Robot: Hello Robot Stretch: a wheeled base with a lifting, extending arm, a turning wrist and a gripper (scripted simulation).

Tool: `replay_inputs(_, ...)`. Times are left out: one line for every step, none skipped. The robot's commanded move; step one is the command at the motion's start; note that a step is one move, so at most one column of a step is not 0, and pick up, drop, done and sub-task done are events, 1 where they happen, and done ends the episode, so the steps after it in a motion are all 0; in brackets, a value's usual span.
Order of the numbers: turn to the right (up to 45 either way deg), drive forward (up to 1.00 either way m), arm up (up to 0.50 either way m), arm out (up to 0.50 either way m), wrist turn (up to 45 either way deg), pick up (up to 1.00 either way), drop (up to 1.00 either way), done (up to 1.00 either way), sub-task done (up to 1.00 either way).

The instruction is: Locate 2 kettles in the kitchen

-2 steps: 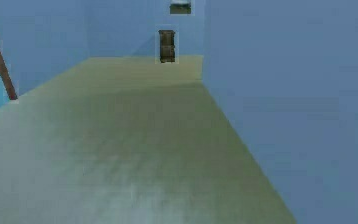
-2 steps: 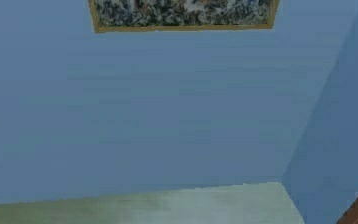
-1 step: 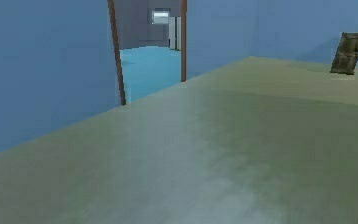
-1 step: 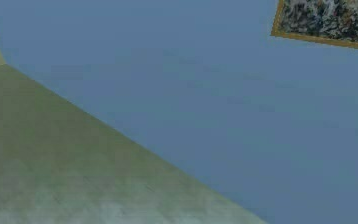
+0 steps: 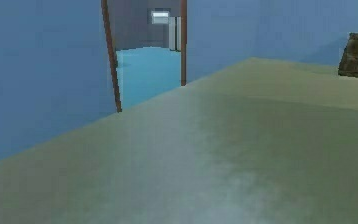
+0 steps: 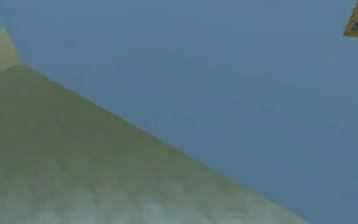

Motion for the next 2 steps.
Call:
replay_inputs(-9.0,0.0,0.0,0.0,0.0,0.0,0.0,0.0,0.0)
replay_inputs(0.0,1.0,0.0,0.0,0.0,0.0,0.0,0.0,0.0)
